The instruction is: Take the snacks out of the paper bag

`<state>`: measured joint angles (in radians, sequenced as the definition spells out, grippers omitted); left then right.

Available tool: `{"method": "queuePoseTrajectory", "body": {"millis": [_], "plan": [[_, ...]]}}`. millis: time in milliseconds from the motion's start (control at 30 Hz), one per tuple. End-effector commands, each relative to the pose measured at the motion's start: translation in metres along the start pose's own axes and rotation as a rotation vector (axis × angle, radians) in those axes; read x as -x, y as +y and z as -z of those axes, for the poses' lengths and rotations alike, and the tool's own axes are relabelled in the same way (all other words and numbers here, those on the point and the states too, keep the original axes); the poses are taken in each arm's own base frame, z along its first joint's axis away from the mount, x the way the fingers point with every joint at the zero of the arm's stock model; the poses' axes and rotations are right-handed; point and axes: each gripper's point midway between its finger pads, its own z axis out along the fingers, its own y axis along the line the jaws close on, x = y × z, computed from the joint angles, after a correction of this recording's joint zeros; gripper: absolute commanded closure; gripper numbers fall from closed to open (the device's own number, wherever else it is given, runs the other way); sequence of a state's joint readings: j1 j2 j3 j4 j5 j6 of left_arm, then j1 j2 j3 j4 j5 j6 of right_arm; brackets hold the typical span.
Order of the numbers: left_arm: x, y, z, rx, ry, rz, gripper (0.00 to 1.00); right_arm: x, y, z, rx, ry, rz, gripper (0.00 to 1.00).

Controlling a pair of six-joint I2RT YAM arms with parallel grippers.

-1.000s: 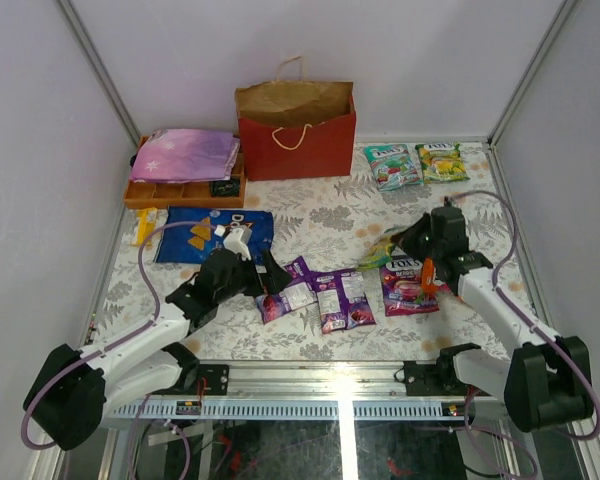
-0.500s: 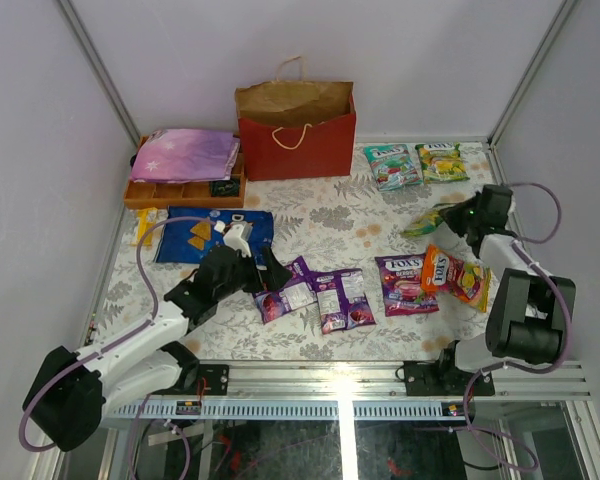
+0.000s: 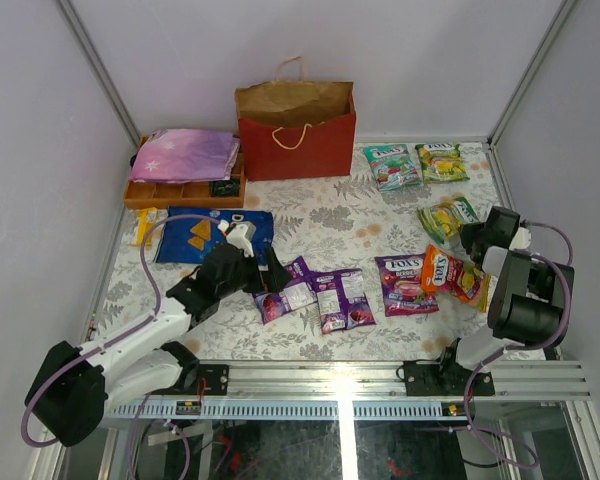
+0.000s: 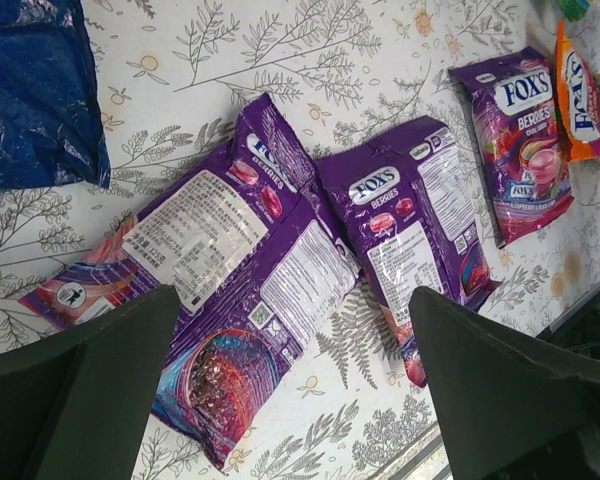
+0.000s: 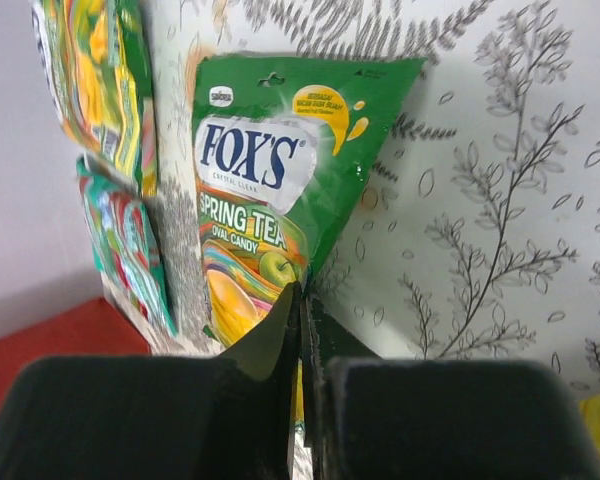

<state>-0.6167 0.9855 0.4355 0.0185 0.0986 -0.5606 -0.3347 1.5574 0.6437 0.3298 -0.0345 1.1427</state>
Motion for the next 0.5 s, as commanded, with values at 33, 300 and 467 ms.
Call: {"method": "queuePoseTrajectory", "body": {"millis": [33,300,467], "plan": [[0.013,-0.011,0.003,-0.013,-0.005,-0.033,0.00,0.048,0.025,-0.013,0.050,-0.218,-0.142,1.00],[-0.004,-0.008,-0.009,0.004,0.099,-0.010,0.00,0.039,0.064,0.009,0.133,-0.070,0.055,0.24],[-0.009,0.001,-0.010,0.055,0.141,-0.031,0.00,-0.001,0.035,0.060,0.096,0.087,0.176,0.17]]}}
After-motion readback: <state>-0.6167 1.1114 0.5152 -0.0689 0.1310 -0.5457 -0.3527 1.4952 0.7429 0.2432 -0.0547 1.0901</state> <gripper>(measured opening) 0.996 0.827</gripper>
